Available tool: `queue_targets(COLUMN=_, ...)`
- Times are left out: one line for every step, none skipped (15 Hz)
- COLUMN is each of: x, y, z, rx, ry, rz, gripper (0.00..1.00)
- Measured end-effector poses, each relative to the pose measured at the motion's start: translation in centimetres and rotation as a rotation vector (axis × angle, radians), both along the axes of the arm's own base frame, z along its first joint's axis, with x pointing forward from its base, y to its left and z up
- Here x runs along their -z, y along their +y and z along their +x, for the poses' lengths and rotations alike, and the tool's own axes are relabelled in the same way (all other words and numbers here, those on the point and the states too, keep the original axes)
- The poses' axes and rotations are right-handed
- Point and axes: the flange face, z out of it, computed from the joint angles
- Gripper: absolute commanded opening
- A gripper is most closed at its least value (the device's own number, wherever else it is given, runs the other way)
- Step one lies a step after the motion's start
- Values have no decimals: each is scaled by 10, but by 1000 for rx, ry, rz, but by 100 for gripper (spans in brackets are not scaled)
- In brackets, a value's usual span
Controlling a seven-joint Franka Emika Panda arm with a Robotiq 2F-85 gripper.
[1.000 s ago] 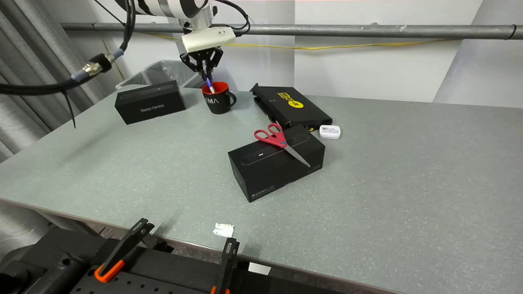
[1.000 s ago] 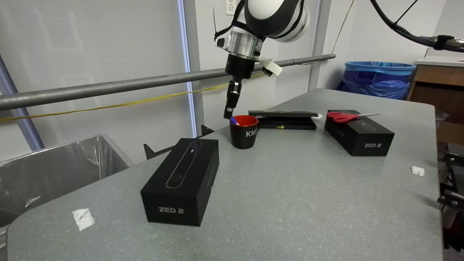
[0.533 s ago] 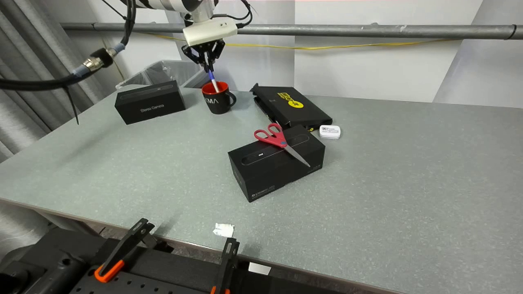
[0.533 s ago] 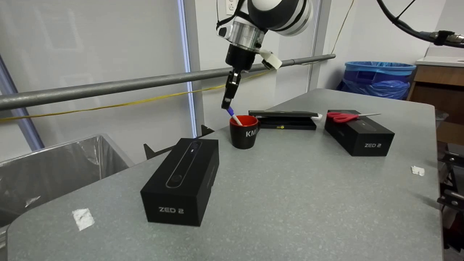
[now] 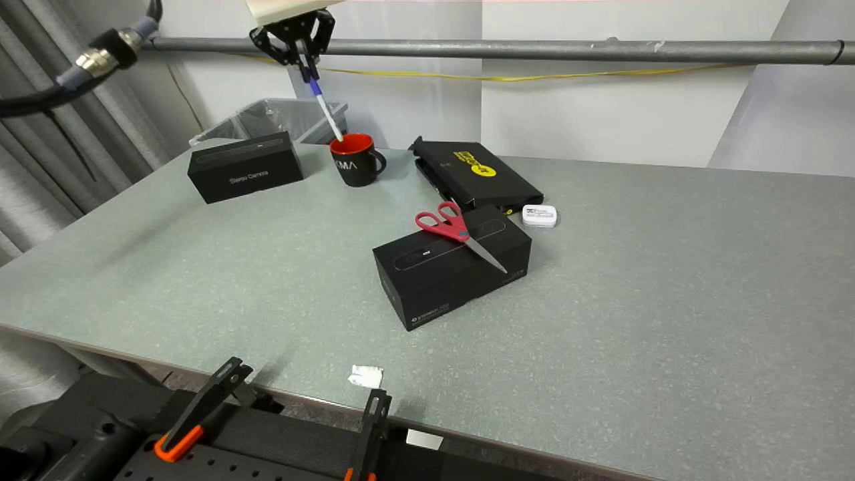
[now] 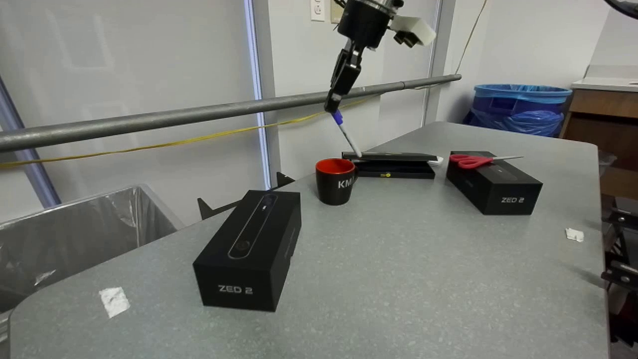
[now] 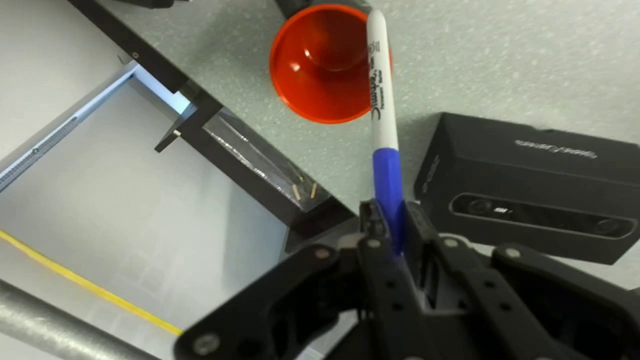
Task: Remove the pen from the black mug and put it on the table
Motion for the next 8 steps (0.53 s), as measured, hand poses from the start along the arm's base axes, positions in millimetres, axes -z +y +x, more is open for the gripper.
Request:
queue_targets(x=-1, y=2, z=-17, rx=-7, ry=32, rz=-9, gripper=4)
queue_targets(x=1, y=2, z=-33, rx=-11, ry=75, rz=-25, gripper=4)
queue_targets(x=7, y=-1, z=-47, rx=-11, ry=131, rz=-42, gripper=4)
queue_targets(x=16, y=-5, z=-58, rx=-6, ry=190, rz=-57, gripper=4)
queue_targets(x=28, y=-10, z=-65, rx=-3, ry=247, rz=-68, gripper=4)
queue_targets(x=41, y=-15, z=-68, rx=2, ry=296, rz=-76, gripper=4)
queue_targets(x=55, y=-20, z=-70, rx=8, ry=335, rz=-81, gripper=4)
queue_targets(x=71, y=-24, z=-70, rx=14, ry=363, rz=-87, gripper=4)
